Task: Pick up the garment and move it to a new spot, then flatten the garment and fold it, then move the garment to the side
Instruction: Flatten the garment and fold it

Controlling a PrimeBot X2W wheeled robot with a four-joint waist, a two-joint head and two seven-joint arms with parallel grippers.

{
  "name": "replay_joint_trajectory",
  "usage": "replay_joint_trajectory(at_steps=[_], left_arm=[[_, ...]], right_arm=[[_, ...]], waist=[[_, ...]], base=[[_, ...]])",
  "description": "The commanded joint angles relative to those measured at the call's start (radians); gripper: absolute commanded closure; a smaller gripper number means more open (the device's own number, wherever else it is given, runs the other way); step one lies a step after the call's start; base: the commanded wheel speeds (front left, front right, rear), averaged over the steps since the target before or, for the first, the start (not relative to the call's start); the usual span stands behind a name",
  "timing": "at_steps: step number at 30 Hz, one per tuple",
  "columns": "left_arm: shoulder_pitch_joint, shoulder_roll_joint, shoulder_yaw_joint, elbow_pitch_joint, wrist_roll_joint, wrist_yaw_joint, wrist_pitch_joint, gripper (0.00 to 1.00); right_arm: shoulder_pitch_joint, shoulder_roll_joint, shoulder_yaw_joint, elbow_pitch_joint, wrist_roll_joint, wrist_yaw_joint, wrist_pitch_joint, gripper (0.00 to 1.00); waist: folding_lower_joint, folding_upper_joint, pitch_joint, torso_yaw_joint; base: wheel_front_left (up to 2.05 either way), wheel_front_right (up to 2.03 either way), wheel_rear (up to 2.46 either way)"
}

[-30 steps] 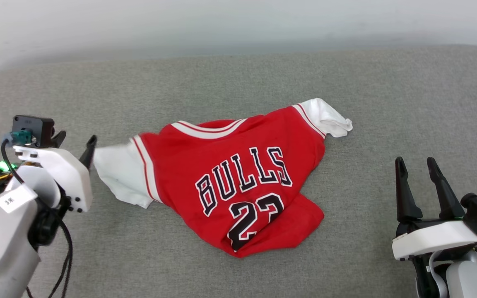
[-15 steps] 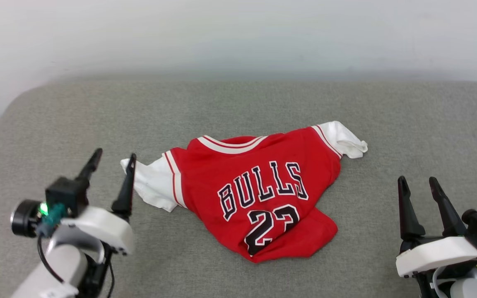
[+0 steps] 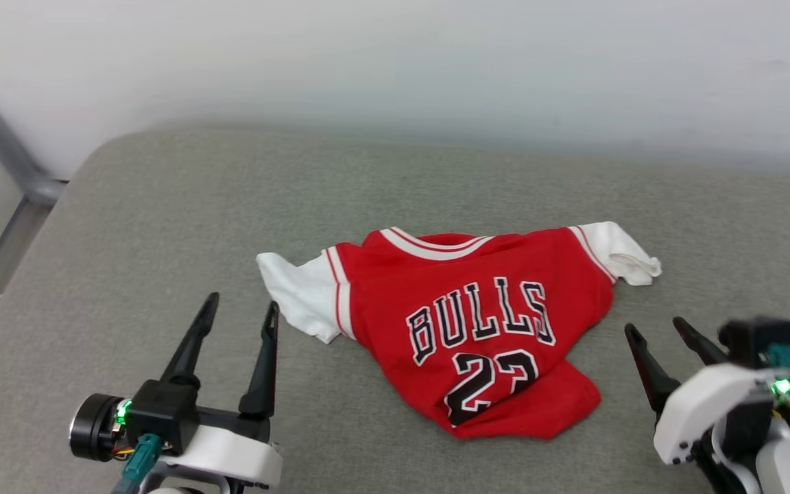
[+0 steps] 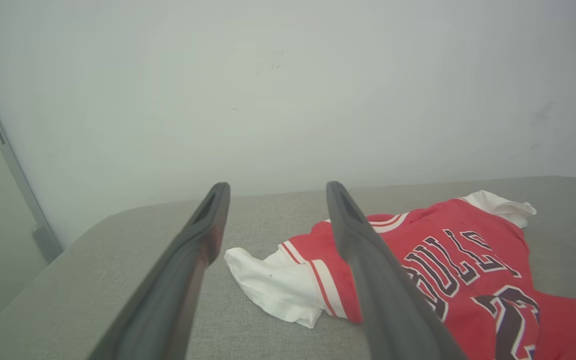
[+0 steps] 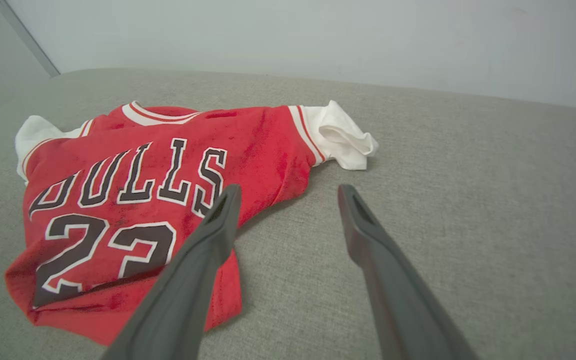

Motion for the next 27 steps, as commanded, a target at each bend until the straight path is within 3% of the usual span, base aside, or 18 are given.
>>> replay_joint_trajectory(at_steps=[1,7,13,17,25,26,27], left_arm=[[-0.007,-0.017,0.019,0.009,0.013,-0.015,-0.002,0.0],[-0.004,-0.067,0.042,0.042,0.052,-0.069,-0.002,0.0],[-0.014,-0.114,0.057,0.066,0.084,-0.108,-0.002,0.0],[-0.025,-0.138,0.075,0.075,0.105,-0.131,-0.002,0.0],[-0.046,-0.179,0.105,0.083,0.135,-0.167,-0.002,0.0],[-0.047,-0.185,0.109,0.084,0.14,-0.171,-0.002,0.0],[-0.046,-0.19,0.111,0.085,0.143,-0.174,-0.002,0.0]], right_arm=[[-0.046,-0.029,0.025,0.01,0.012,-0.001,0.083,0.0],[-0.179,-0.106,0.107,0.075,0.044,-0.001,0.429,0.0],[-0.297,-0.131,0.11,0.163,0.019,-0.001,0.644,0.0],[-0.357,-0.142,0.107,0.214,-0.022,-0.001,0.698,0.0],[-0.41,-0.144,0.108,0.32,-0.066,-0.001,0.698,0.0],[-0.407,-0.142,0.115,0.334,-0.069,-0.001,0.702,0.2],[-0.402,-0.139,0.125,0.348,-0.066,-0.001,0.706,0.59]], waist=[[0.0001,-0.0001,0.014,0.029],[0.0001,-0.0001,0.051,0.087],[0.0001,-0.0001,0.085,0.145],[0.0001,-0.0001,0.105,0.177],[0.0001,-0.0001,0.142,0.217],[0.0001,-0.0001,0.144,0.218],[0.0001,-0.0001,0.145,0.219]], base=[[0.0,0.0,0.0],[0.0,0.0,0.0],[0.0,0.0,0.0],[0.0,0.0,0.0],[0.0,0.0,0.0],[0.0,0.0,0.0],[0.0,0.0,0.0]])
